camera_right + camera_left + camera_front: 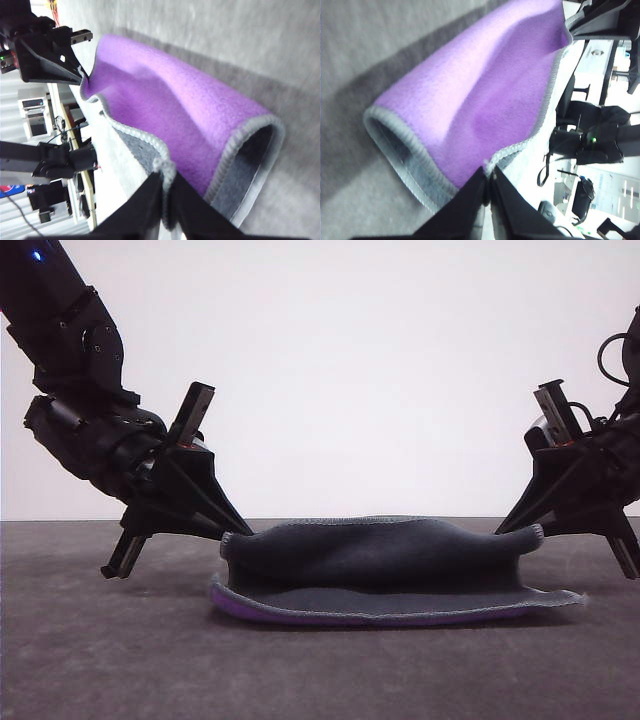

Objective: Fold clothes

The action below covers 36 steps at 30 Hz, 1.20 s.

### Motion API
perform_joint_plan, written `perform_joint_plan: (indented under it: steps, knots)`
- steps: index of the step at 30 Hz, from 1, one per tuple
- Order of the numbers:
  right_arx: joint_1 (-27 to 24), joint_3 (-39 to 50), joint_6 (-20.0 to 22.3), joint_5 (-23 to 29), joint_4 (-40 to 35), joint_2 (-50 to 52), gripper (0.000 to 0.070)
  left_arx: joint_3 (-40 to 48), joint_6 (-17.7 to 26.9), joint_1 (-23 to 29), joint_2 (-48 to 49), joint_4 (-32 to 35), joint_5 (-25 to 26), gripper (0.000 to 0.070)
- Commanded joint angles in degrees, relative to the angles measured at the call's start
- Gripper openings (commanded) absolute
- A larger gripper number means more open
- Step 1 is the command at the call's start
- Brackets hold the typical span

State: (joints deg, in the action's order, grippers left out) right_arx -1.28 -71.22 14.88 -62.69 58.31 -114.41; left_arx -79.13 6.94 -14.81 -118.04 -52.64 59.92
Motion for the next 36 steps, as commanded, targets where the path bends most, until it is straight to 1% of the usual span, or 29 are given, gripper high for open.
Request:
perform_joint_plan:
  steps: [1, 3, 4, 6, 7, 9, 12, 14, 16, 18, 25, 27, 30, 31, 33, 34, 36]
  knots:
    - [0.0, -0.9, 1.8, 0.1, 0.3, -1.3, 0.0108, -1.3, 2.4, -0.3, -1.4, -0.3, 0.6, 0.0043]
    - [0.0, -0.9, 1.8, 0.1, 0.4, -1.3, 0.0194, -1.3, 2.5, -0.3, -1.4, -0.5, 0.6, 0.0077]
    - [0.0, -0.9, 1.9, 0.1, 0.5, -1.3, 0.0216, -1.3, 2.5, -0.3, -1.4, -0.5, 0.6, 0.0084]
    - [0.0, -0.9, 2.2, 0.0, 1.0, -1.3, 0.0224, -1.3, 2.5, -0.3, -1.4, -0.8, 0.8, 0.0094]
    - [0.0, -0.9, 2.3, -0.1, 1.4, -1.3, 0.0226, -1.3, 2.5, -0.3, -1.4, -1.1, 1.0, 0.0114]
    - [0.0, -0.9, 2.5, -0.1, 1.7, -1.3, 0.0259, -1.3, 3.0, -0.3, -1.4, -1.8, 1.5, 0.0124]
    - [0.0, -0.9, 2.5, -0.1, 1.7, -1.3, 0.0373, -1.3, 3.2, -0.3, -1.4, -2.5, 1.6, 0.0137]
    - [0.0, -0.9, 2.5, -0.1, 1.8, -1.3, 0.0412, -1.3, 3.4, -0.3, -1.4, -3.2, 1.6, 0.0207]
    - [0.0, -0.9, 2.5, -0.1, 1.8, -1.3, 0.0421, -1.3, 4.1, -0.3, -1.4, -4.1, 1.6, 0.0260]
    - [0.0, -0.9, 2.5, -0.1, 1.8, -1.3, 0.0423, -1.4, 4.7, -0.3, -1.4, -5.3, 1.6, 0.0280]
    - [0.0, -1.0, 2.8, -0.1, 1.3, -1.3, 0.0431, -2.7, 9.1, -0.3, -1.4, -10.7, 1.6, 0.0285]
    - [-0.1, -1.9, 3.6, 0.1, 1.9, -1.3, 0.0441, -4.1, 10.2, -0.1, -1.4, -12.5, 1.6, 0.0285]
    - [-0.5, -4.8, 4.7, 0.6, 5.1, -0.9, 0.0529, -7.5, 10.6, 0.6, -1.0, -14.4, 1.4, 0.0289]
    - [-0.6, -6.1, 5.1, 1.1, 6.2, -0.6, 0.0564, -9.0, 10.7, 0.8, -0.6, -15.1, 1.3, 0.0306]
    - [-0.9, -8.4, 5.3, 2.1, 7.6, 0.6, 0.0598, -11.7, 10.5, 1.1, 0.4, -15.9, -0.1, 0.0360]
    - [-0.9, -9.4, 5.2, 2.8, 7.8, 1.7, 0.0602, -13.3, 10.2, 1.3, 1.1, -16.5, -1.9, 0.0364]
    - [-0.9, -10.7, 5.0, 4.6, 7.8, 3.7, 0.0603, -16.5, 9.3, 1.6, 2.5, -17.2, -7.2, 0.0366]
